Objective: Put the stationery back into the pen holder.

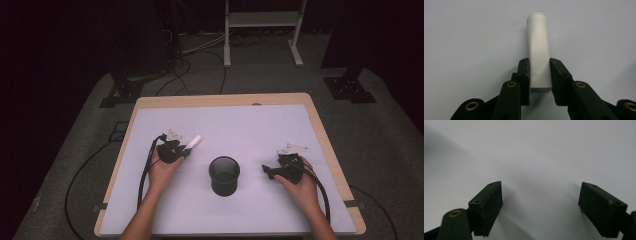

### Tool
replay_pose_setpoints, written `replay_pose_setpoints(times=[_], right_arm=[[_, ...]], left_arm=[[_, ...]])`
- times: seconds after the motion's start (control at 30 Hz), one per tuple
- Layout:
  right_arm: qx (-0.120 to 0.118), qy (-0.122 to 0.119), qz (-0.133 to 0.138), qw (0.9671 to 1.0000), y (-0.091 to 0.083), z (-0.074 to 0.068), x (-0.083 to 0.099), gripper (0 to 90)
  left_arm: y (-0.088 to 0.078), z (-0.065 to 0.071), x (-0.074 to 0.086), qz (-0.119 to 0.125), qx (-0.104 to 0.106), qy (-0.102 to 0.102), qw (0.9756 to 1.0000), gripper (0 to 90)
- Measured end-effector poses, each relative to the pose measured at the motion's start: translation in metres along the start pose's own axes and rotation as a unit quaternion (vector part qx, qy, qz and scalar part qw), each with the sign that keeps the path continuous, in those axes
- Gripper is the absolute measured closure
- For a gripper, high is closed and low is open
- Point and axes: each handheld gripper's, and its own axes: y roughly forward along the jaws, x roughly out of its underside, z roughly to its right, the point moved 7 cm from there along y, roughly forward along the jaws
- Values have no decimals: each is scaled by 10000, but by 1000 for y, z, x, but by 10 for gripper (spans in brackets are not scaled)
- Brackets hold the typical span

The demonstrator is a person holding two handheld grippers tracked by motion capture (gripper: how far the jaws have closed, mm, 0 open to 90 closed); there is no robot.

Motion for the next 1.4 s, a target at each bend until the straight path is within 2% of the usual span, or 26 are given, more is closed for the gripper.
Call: replay_pose_setpoints(times=[0.2, 0.3, 0.63, 0.83, 0.97, 1.4], right_arm=[[-1, 2, 0, 10000, 0, 0, 0, 181], [-2, 3, 0, 10000, 0, 0, 0, 181], [0, -1, 1, 10000, 0, 0, 0, 181], [1, -1, 1, 10000, 0, 0, 0, 182], [1, -2, 2, 10000, 0, 0, 0, 181], [2, -2, -1, 10000, 0, 0, 0, 181]], left_arm=[[-10, 3, -3, 45, 159, 3, 9999, 710], [-17, 6, -5, 141, 243, -16, 9996, 710], [-39, 14, -8, 311, 450, 67, 9985, 710], [-57, 21, -9, 402, 598, 201, 9972, 710], [-67, 26, -13, 557, 735, 182, 9956, 710], [-88, 43, -24, 724, 960, 387, 9920, 710]])
